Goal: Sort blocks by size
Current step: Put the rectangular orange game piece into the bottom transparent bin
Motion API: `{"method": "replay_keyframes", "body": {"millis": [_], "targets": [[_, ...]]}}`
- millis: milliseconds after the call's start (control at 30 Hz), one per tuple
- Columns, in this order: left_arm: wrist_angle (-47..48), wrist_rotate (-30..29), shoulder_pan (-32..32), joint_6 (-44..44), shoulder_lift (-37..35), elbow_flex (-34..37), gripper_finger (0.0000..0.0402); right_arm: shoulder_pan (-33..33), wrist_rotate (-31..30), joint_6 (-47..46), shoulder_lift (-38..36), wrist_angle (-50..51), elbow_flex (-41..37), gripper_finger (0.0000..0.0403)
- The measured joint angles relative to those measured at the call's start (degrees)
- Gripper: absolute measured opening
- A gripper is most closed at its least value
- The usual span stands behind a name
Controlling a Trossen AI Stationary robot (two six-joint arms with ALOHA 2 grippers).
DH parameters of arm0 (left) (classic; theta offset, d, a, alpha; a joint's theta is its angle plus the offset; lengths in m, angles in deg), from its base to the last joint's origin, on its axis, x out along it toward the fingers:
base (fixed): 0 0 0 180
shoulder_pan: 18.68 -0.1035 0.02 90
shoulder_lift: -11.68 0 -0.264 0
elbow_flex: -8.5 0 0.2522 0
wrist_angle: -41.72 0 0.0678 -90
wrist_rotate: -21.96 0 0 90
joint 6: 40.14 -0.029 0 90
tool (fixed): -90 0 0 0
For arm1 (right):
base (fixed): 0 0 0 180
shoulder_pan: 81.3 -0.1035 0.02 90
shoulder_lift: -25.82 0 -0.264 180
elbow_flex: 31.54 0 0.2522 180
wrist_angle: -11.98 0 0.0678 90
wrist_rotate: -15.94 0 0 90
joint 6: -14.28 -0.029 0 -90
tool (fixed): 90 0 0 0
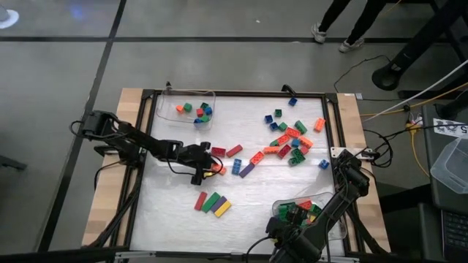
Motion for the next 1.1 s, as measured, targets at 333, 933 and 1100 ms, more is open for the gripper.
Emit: {"method": "replay_keyframes", "body": {"millis": [333,933,1100], "targets": [[-2.0,0.5,1.6,-2.3,-5.9,0.3,0.0159,0.0,0.0,0.0,0.0,0.0,0.0,0.0269],[-2.0,-3.9,1.5,1.8,-5.7,0.3,0.0199,0.0,0.0,-0.1,0.0,0.0,0.0,0.0269],[-2.0,-3.9,1.6,1.3,-5.7,0.3,0.0213,0.0,0.0,-0.1,0.0,0.0,0.0,0.0269]]}}
